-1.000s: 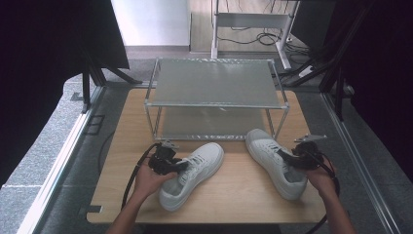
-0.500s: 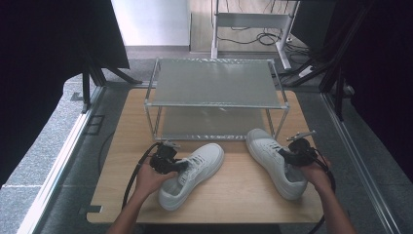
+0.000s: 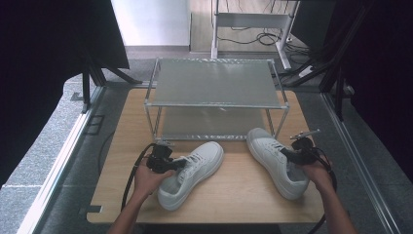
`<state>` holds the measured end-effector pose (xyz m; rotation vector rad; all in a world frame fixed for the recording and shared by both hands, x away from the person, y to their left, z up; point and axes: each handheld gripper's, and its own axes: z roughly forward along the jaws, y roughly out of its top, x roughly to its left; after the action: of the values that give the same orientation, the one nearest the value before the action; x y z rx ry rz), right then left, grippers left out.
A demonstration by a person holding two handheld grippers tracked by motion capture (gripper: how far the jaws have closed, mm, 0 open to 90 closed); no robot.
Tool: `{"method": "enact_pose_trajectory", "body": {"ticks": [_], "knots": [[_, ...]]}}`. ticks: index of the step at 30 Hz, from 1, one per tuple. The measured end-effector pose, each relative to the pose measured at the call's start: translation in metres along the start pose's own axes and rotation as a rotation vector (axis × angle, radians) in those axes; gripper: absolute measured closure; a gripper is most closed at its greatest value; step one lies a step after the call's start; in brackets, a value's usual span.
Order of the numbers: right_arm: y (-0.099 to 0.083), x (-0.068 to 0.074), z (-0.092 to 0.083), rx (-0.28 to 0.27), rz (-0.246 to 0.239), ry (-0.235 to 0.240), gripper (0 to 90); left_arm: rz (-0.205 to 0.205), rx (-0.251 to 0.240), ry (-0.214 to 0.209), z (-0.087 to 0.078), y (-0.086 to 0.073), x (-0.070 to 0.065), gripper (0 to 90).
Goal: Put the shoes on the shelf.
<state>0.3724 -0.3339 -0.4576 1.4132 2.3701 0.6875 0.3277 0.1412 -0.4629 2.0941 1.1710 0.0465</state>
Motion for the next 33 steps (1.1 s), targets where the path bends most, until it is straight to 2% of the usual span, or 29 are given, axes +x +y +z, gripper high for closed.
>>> {"method": "enact_pose_trajectory", "body": {"ticks": [1,2,3,5,6,8,9,10,11,13,14,22,25,26,27,29,33], "knots": [[0.0,-0.001,0.0,-0.005,0.004,0.005,86.0,-0.02,-0.02,-0.019,-0.001,-0.001,0.003,82.2],[0.0,-0.001,0.0,-0.005,0.004,0.005,86.0,-0.02,-0.02,-0.019,-0.001,-0.001,0.003,82.3],[-0.001,-0.001,-0.002,-0.02,-0.01,0.01,86.0,-0.035,-0.037,-0.045,-0.002,-0.002,0.006,82.3],[-0.002,0.0,-0.005,-0.041,-0.015,0.021,86.0,-0.043,-0.052,-0.07,-0.004,-0.002,0.009,82.3],[-0.002,0.0,-0.005,-0.041,-0.015,0.021,86.0,-0.043,-0.052,-0.07,-0.004,-0.002,0.009,82.2],[-0.004,0.0,-0.01,-0.086,0.009,0.061,86.1,-0.043,-0.085,-0.093,-0.01,-0.002,0.011,82.1],[-0.004,0.0,-0.01,-0.086,0.009,0.061,86.1,-0.043,-0.085,-0.093,-0.01,-0.002,0.011,82.1],[-0.007,0.0,-0.014,-0.119,0.023,0.094,86.1,-0.048,-0.11,-0.112,-0.015,-0.002,0.011,82.2],[-0.007,0.0,-0.014,-0.119,0.023,0.094,86.1,-0.048,-0.11,-0.112,-0.015,-0.002,0.011,82.3],[-0.01,0.002,-0.019,-0.161,0.03,0.145,86.1,-0.056,-0.146,-0.146,-0.023,-0.002,0.012,82.3],[-0.01,0.002,-0.019,-0.161,0.03,0.145,86.1,-0.056,-0.146,-0.146,-0.023,-0.002,0.012,82.3],[-0.016,0.006,-0.031,-0.255,0.055,0.232,86.1,-0.081,-0.262,-0.189,-0.04,-0.002,0.014,82.4],[-0.016,0.005,-0.033,-0.274,0.067,0.258,86.1,-0.09,-0.281,-0.195,-0.043,-0.002,0.015,82.5],[-0.017,0.004,-0.035,-0.295,0.082,0.293,86.2,-0.094,-0.293,-0.199,-0.047,-0.002,0.016,82.5],[-0.017,0.004,-0.035,-0.295,0.082,0.293,86.2,-0.094,-0.293,-0.199,-0.047,-0.002,0.016,82.5],[-0.017,0.004,-0.038,-0.323,0.102,0.323,86.2,-0.097,-0.316,-0.204,-0.053,-0.001,0.016,82.4],[-0.017,0.006,-0.042,-0.346,0.108,0.331,86.3,-0.1,-0.346,-0.208,-0.06,0.0,0.017,82.5]]}}
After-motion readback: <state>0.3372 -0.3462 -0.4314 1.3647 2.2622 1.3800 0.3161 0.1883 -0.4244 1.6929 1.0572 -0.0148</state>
